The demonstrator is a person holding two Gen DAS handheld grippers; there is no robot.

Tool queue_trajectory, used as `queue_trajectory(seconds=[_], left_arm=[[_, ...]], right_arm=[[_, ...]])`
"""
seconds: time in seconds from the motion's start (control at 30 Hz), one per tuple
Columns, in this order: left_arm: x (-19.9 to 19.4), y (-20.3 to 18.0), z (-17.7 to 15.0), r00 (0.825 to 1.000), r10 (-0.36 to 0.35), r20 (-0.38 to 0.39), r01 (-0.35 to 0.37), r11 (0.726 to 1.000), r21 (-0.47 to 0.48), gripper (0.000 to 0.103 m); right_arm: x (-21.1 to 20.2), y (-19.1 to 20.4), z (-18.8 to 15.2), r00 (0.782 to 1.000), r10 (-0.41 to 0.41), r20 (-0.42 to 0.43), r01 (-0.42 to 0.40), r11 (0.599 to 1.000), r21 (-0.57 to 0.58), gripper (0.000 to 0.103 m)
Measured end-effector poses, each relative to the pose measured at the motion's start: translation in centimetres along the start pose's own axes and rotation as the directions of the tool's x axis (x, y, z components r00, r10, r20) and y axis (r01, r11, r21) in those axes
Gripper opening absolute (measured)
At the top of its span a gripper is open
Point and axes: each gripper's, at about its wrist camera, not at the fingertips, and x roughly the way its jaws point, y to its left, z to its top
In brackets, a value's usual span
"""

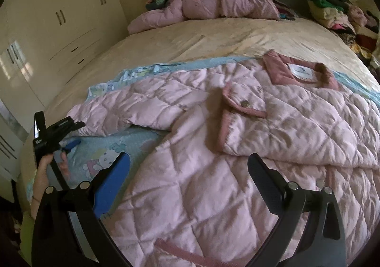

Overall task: Fold large clothes
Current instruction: 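Grasp the other sleeve near its cuff with the left gripper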

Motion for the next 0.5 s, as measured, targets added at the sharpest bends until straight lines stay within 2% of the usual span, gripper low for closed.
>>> queue_trajectory(seconds=[0.07, 0.13, 0.37, 0.5], left_arm=[[-0.3, -0.6, 0.0, 1.000, 0.002, 0.008, -0.002, 1.000, 0.029, 0.022], [-1.3, -1.4, 0.1, 0.999, -0.011, 0.043, 0.009, 0.999, 0.053, 0.017], [-6.1, -3.3, 1.4, 0.988, -0.095, 0.123, 0.085, 0.993, 0.086, 0.015], [-8.6, -5.3, 0.8, 0.980, -0.119, 0.160, 0.100, 0.987, 0.124, 0.014]], right_arm=[[-0.6, -1.0, -0.5, 1.000, -0.006, -0.008, 0.007, 1.000, 0.030, 0.099], [-1.2, -2.0, -0.8, 1.000, 0.004, -0.010, -0.004, 0.998, 0.068, 0.099], [-4.2, -4.8, -1.3, 0.999, -0.020, 0.027, 0.016, 0.991, 0.130, 0.099], [-5.9, -6.9, -2.0, 0.999, -0.024, 0.042, 0.016, 0.984, 0.177, 0.099]])
